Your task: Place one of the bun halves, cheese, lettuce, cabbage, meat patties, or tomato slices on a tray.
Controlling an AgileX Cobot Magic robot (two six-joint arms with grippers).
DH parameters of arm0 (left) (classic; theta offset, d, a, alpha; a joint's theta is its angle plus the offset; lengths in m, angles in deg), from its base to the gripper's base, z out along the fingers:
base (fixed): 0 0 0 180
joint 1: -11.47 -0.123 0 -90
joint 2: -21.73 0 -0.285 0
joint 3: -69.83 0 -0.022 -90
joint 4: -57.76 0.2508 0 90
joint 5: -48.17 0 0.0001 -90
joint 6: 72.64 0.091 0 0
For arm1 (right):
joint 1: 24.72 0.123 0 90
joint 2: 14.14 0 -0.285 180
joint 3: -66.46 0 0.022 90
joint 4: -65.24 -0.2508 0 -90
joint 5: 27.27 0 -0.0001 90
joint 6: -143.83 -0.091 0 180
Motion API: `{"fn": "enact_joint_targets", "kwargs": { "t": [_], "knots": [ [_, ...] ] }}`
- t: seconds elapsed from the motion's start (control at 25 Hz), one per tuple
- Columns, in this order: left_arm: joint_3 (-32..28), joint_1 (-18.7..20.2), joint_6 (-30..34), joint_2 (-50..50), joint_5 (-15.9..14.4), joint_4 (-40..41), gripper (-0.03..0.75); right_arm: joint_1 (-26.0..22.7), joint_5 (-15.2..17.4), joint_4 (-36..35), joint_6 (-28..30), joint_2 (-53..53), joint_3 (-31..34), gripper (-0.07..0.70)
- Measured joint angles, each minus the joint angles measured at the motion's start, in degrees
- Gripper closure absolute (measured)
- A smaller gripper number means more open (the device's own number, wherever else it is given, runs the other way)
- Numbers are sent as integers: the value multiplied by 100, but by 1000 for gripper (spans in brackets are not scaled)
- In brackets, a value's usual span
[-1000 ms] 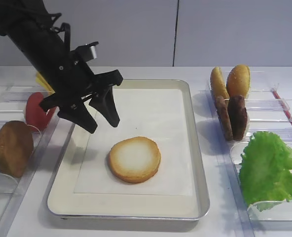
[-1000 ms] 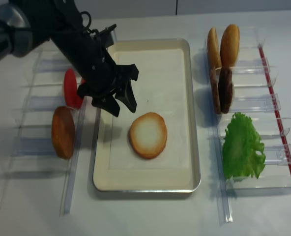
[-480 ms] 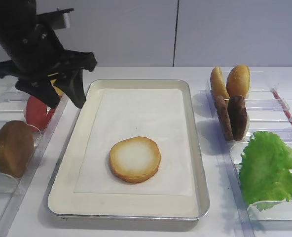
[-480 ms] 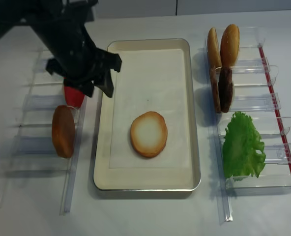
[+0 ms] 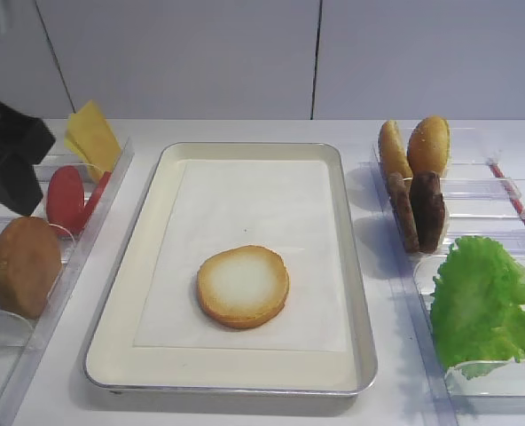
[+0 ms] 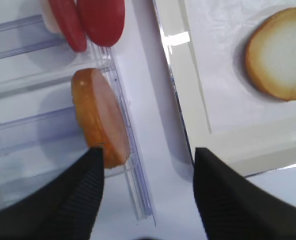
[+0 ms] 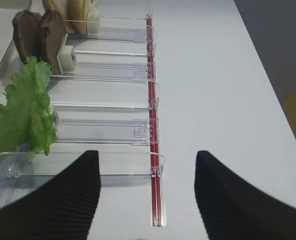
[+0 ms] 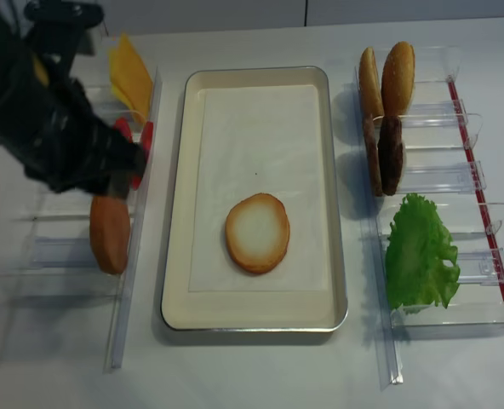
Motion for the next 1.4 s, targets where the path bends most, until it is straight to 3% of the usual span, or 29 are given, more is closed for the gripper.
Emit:
{"fn": "enact_joint_targets", "kwargs": {
  "t": [1.16,1.4],
  "knots": [
    [-3271,0,-19,5153,-149,-104,374,0,0,0,0,0,0,202],
    [-3715,0,176,6167,-161,-113,374,0,0,0,0,0,0,202]
  ]
}}
